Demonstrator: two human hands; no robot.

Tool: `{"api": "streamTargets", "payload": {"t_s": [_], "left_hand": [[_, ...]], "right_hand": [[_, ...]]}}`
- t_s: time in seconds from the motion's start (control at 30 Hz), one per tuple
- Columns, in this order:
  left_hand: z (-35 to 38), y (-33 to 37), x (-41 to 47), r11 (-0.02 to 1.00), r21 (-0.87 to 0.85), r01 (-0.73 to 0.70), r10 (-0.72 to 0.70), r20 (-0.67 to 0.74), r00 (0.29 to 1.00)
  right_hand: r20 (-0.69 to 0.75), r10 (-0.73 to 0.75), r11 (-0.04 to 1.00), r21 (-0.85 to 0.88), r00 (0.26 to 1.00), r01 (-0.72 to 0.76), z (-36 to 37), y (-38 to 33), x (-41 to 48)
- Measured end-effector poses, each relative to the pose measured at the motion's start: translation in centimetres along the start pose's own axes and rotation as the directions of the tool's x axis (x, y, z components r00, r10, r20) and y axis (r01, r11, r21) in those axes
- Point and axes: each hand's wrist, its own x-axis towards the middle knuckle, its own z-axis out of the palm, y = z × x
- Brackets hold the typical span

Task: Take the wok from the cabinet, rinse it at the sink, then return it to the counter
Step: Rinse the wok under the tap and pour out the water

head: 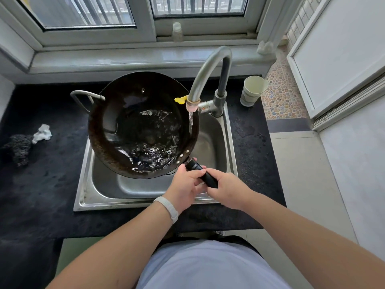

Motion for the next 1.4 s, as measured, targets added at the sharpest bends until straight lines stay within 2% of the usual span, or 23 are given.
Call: {"api": "streamTargets", "payload": {"t_s": [0.43,0.7,1.13,1.4], "left_hand": [[2.6,1.9,1.6,1.0,-0.015,0.002,-0.001,0.058,0.998],[2.7,2.2,2.1,0.998,-0.052,0.034,-0.028,0.112,0.993],[2.4,1.3,1.3,0.997,-0.036,0.064,-0.058,0.152,0.987],[1.9,0.5,0.5,0.997,-0.077,0.019,-0.009,0.132,0.991]], "right_hand": [[-0.129,-0.083,0.953,-0.301,0.988,0.04,-2.0,0.2,1.2],[-0.193,-0.088,0.893,-0.45,0.977,-0.009,-1.7,-0.4,0.8],[-0.173,-0.042,0.942,-0.334,0.984,-0.018,-1.5,0.2,-0.3],[-0.108,0.009,0.995,-0.097,0.994,-0.02,-1.7,-0.3,-0.8]]}}
